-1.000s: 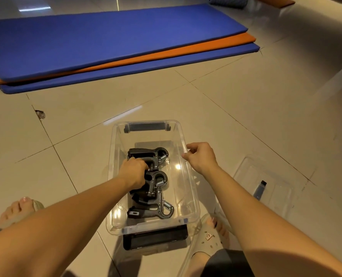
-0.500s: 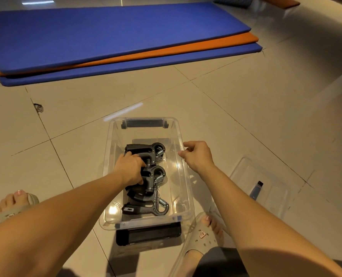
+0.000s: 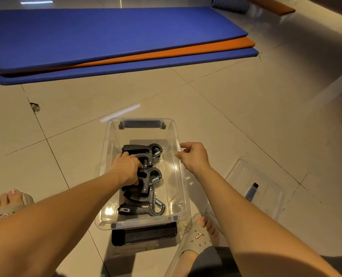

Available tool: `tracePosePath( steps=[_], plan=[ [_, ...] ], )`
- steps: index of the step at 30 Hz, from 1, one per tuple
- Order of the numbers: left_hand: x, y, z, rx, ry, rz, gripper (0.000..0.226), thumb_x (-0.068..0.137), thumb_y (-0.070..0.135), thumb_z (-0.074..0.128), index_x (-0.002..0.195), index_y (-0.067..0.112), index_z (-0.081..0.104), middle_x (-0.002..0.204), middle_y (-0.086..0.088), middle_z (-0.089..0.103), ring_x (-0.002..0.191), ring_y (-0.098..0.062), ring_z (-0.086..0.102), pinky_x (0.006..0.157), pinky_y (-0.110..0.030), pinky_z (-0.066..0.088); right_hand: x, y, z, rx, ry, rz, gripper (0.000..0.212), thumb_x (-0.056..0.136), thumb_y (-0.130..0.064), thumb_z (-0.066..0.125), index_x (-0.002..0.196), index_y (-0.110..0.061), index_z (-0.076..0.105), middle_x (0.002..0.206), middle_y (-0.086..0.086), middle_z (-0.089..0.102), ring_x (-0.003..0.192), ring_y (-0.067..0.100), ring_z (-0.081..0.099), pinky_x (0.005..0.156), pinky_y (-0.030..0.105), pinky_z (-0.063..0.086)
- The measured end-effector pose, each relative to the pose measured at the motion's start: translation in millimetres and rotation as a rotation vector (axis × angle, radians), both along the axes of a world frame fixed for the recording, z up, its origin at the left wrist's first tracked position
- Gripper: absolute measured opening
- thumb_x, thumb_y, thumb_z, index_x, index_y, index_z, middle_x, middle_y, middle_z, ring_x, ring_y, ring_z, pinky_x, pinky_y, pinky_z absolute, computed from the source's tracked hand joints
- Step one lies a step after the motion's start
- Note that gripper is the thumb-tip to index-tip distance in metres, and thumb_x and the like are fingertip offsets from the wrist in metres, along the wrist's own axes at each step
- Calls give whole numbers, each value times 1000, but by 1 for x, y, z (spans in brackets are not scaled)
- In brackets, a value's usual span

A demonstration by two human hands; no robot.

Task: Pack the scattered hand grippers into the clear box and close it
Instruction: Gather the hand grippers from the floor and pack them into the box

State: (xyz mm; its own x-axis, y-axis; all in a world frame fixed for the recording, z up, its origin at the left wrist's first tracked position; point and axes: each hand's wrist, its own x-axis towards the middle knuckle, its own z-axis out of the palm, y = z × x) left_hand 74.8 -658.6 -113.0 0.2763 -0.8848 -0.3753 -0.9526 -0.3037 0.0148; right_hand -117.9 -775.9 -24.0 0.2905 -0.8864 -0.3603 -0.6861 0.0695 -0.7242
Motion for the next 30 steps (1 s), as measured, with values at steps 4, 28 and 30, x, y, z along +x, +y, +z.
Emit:
tracePosePath(
  steps=[4, 28, 30],
  plan=[
    [-3, 4, 3, -19, -22, -16, 60, 68, 53, 77, 125, 36, 65, 122, 7, 61, 111, -19, 47, 92, -36, 34, 0, 2, 1, 4, -2, -6, 46, 87, -22, 78, 131, -16, 66, 112, 7, 69, 102, 27, 69, 97, 46, 55],
    [42, 254, 262, -451, 242, 597, 41, 85, 41, 76, 119, 20, 68, 123, 0, 66, 105, -14, 60, 83, -27, 49, 115, 208, 153, -194, -251, 575, 7, 93, -18, 67, 96, -23, 70, 87, -9, 65, 83, 10, 62, 67, 24, 48],
    [45, 302, 281, -475, 227, 653, 41, 86, 40, 76, 120, 18, 67, 124, -2, 66, 107, -14, 61, 84, -27, 50, 126, 248, 167, -202, -265, 699, 10, 93, -20, 67, 102, -21, 71, 88, -9, 65, 86, 10, 63, 73, 25, 51]
  ],
)
